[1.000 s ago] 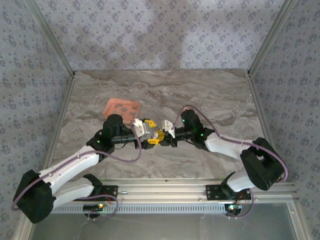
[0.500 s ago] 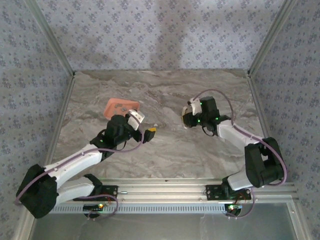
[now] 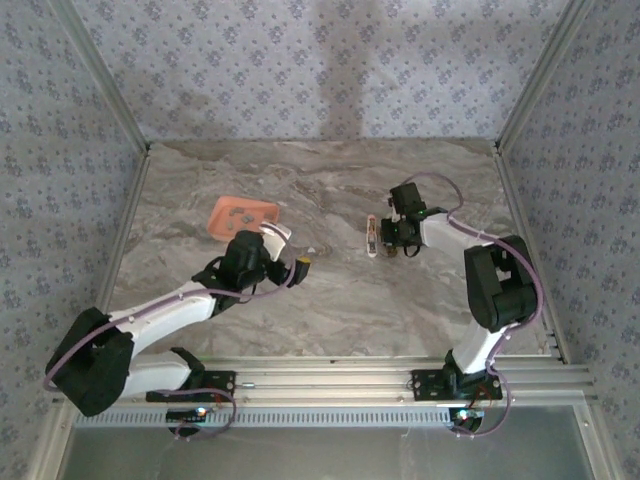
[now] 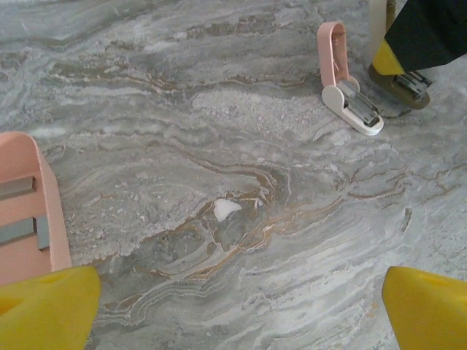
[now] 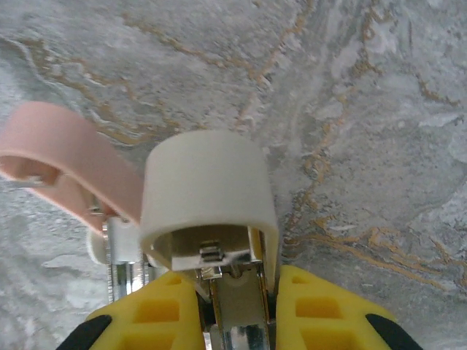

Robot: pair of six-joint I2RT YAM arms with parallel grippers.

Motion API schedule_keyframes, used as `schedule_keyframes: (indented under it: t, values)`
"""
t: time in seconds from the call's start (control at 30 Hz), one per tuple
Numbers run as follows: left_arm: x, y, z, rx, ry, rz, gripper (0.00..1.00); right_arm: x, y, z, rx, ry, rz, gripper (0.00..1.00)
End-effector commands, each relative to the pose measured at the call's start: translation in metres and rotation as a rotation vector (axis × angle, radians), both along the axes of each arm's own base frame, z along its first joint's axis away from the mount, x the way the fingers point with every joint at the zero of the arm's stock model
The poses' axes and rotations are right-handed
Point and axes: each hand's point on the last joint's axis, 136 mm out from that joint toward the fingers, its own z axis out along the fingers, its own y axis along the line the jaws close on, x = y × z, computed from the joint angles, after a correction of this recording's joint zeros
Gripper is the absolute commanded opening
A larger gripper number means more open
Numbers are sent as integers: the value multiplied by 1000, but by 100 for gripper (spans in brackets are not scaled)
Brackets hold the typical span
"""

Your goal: Load the staples into the stapler

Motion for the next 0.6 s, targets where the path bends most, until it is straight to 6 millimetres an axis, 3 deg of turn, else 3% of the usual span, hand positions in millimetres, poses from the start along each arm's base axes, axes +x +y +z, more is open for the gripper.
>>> schedule_keyframes:
  t: [0.0,0.33,0.57]
  values:
    - [6,-4,8,-19,2,19,98,0,-13,6,-33,19,-85,14]
    - [8,-9,-1,-29,35,15,98,-71,-28,3,-29,45,-159,15]
    - [10,-17,-3,-42,61,0,98,-89,-26,-4,-7,61,-171,16]
